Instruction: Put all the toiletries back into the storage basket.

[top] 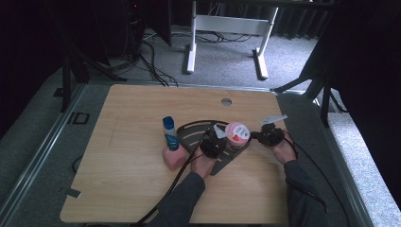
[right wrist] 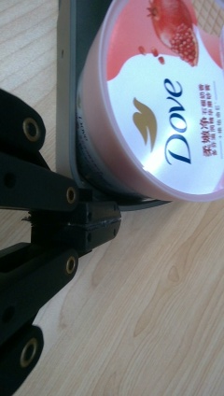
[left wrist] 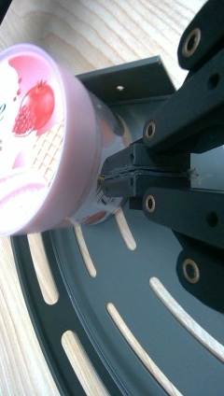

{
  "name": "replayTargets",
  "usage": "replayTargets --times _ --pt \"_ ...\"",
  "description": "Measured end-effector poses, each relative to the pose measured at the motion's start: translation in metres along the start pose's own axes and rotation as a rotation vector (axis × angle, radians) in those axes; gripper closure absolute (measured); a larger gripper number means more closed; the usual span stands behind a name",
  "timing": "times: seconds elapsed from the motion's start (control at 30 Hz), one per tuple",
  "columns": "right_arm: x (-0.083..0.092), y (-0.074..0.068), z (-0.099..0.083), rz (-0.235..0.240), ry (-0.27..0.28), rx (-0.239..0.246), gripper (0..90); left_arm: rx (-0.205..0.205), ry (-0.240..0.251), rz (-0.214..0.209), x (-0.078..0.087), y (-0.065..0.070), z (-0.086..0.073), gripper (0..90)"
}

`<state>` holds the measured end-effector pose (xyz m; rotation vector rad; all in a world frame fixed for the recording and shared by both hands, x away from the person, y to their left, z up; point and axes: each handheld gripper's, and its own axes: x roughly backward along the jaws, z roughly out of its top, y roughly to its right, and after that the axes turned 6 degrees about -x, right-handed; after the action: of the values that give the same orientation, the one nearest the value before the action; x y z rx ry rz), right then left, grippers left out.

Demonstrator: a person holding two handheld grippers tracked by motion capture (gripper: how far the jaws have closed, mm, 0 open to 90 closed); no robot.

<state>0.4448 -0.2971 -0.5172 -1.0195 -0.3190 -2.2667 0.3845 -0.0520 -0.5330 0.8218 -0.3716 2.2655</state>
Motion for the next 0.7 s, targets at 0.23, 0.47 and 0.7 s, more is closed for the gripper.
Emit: replayTargets --times 0.23,0.47,0.7 --pt "0.005 -0.001 -0.005 -0.008 -0.002 0.000 89.1 -0.017 -0.001 -0.012 0.005 0.004 -0.004 85.8" --pt "0.010 -0.007 -0.016 0.010 0.016 -0.006 85.8 -0.013 -0.003 -0.025 0.011 0.003 -0.010 82.7" --pt "0.014 -0.014 -0.026 0.030 0.028 -0.016 82.6 -0.013 -0.008 -0.037 0.015 0.003 -0.015 82.3"
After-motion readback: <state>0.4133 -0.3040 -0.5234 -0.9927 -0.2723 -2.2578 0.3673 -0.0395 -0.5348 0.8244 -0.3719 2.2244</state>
